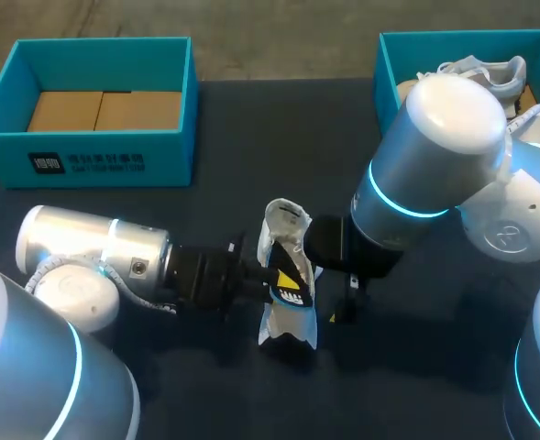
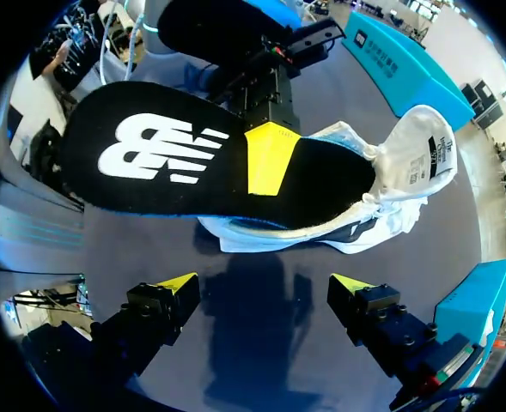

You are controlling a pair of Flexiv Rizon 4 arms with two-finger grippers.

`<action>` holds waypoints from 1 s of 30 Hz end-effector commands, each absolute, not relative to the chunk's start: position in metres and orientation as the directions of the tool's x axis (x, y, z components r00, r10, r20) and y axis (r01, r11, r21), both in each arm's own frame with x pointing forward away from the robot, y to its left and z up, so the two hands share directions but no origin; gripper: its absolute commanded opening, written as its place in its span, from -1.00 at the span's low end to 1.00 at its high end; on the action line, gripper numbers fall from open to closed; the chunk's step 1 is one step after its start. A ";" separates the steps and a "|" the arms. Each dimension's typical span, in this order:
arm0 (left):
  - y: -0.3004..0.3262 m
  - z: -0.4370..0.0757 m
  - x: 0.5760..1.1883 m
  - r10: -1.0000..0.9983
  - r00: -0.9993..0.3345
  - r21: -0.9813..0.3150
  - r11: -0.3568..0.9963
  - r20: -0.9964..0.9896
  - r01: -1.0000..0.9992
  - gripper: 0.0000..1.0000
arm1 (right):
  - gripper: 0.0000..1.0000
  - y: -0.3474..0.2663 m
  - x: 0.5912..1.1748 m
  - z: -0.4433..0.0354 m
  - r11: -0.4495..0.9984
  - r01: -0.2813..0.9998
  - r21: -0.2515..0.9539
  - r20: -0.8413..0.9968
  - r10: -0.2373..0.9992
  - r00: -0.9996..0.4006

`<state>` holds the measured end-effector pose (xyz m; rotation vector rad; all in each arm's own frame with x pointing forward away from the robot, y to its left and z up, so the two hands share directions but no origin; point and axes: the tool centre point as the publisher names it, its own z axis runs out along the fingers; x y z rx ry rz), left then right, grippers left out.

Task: Take the shoe out of the shoebox, open the shoe tongue, remove and reinsert the insole, then place the shoe into the shoebox

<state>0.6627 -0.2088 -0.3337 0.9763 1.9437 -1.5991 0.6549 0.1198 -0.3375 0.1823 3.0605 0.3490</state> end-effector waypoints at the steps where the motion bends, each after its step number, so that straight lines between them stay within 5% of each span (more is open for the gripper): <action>1: -0.208 -0.335 0.668 0.235 -0.642 -0.644 0.083 -0.730 0.761 -1.00 | 1.00 0.120 0.654 -0.338 0.968 0.111 0.227 -0.044 0.124 -0.991; 24: -0.209 -0.346 0.677 0.217 -0.636 -0.626 0.117 -0.741 0.771 -1.00 | 1.00 0.120 0.654 -0.338 0.968 0.111 0.227 -0.044 0.124 -0.991; 28: -0.206 -0.340 0.673 0.209 -0.653 -0.646 0.108 -0.728 0.756 -0.44 | 1.00 0.120 0.654 -0.338 0.968 0.111 0.227 -0.044 0.124 -0.991; 30: -0.206 -0.337 0.672 0.207 -0.657 -0.651 0.107 -0.725 0.752 -0.40 | 1.00 0.120 0.654 -0.338 0.968 0.111 0.227 -0.044 0.124 -0.991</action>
